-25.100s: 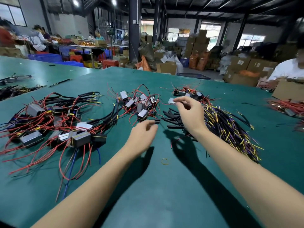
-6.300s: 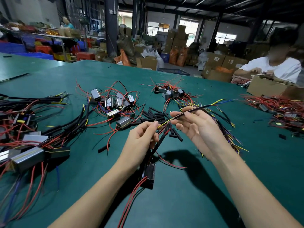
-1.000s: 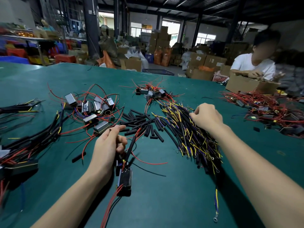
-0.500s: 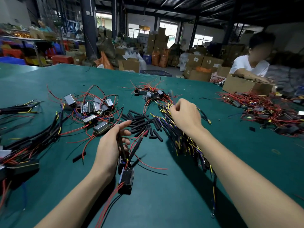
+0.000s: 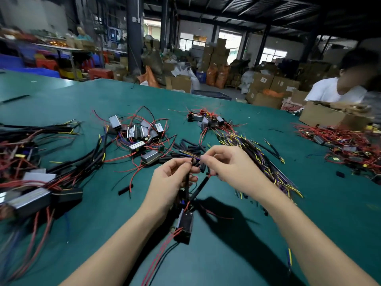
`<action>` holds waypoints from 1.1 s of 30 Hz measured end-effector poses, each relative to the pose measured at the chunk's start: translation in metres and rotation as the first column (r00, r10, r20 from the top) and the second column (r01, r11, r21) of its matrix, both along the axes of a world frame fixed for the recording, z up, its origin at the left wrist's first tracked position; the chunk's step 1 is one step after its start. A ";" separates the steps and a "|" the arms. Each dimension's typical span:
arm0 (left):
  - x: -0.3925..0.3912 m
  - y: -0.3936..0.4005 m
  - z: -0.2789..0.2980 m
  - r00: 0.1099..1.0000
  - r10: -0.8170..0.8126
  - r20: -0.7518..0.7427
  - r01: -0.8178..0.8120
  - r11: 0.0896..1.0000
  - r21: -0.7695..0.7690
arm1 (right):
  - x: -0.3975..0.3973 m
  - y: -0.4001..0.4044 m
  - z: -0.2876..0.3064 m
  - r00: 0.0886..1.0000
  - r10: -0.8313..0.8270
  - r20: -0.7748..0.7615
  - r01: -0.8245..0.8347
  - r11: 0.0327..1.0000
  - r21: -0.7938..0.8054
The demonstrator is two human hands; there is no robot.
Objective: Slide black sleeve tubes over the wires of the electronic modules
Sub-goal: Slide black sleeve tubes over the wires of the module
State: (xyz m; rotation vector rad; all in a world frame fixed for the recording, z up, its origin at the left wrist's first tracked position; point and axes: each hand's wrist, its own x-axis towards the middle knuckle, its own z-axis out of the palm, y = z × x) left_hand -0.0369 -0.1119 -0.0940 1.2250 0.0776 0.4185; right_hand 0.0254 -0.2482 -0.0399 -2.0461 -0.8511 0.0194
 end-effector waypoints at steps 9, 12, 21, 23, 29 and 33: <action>0.002 0.001 -0.002 0.999 -0.023 0.029 0.024 1.000 -0.009 | 0.004 -0.014 -0.013 0.989 0.044 -0.141 -0.034 0.997 0.072; 0.003 0.000 -0.003 0.999 -0.004 0.037 0.003 1.000 0.017 | 0.005 -0.018 -0.016 0.974 0.072 -0.215 -0.059 0.996 0.065; 0.002 0.001 -0.004 0.996 0.065 0.066 -0.071 0.993 0.092 | 0.007 -0.009 -0.019 0.970 0.133 -0.205 -0.104 0.984 0.148; 0.002 0.001 -0.005 0.995 0.076 0.069 -0.083 0.991 0.106 | 0.008 -0.006 -0.022 0.969 0.115 -0.219 -0.066 0.974 0.217; 0.002 0.001 -0.004 0.996 0.067 0.059 -0.072 0.993 0.089 | 0.009 -0.008 -0.025 0.938 0.136 -0.319 -0.028 0.946 0.322; 0.002 -0.001 -0.003 0.999 0.020 0.029 -0.022 0.995 0.093 | 0.008 -0.008 -0.016 0.923 0.110 -0.370 0.036 0.929 0.368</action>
